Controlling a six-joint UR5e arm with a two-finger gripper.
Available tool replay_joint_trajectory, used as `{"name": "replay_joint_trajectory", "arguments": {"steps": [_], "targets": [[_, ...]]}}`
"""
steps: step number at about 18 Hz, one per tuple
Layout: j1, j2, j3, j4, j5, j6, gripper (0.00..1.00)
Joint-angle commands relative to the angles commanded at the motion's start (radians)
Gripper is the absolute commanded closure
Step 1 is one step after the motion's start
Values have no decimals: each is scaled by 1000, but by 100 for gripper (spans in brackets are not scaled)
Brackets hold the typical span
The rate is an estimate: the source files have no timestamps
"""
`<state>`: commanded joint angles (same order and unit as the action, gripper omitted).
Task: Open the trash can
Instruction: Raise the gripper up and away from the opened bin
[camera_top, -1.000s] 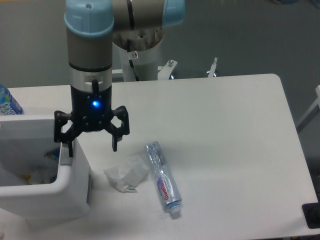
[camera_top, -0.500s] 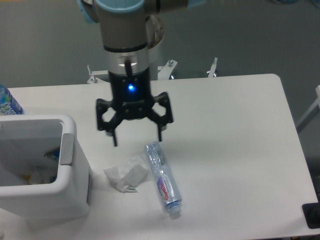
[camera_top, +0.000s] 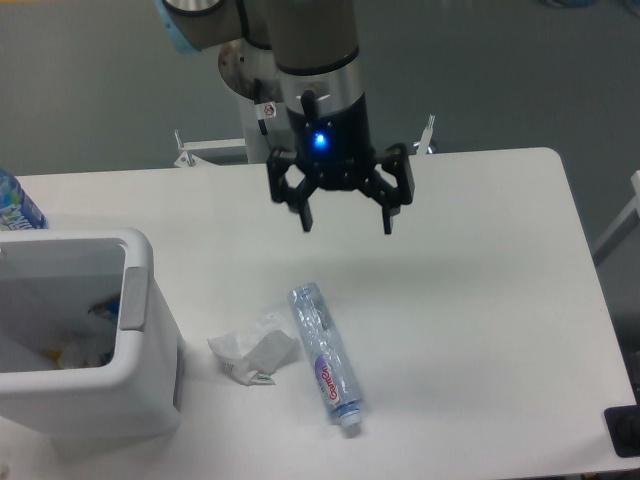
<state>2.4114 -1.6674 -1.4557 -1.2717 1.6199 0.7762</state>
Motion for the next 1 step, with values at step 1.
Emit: {"name": "replay_joint_trajectory", "arguments": {"steps": [1], "targets": [[0,0,0,0,0,0,0]]}}
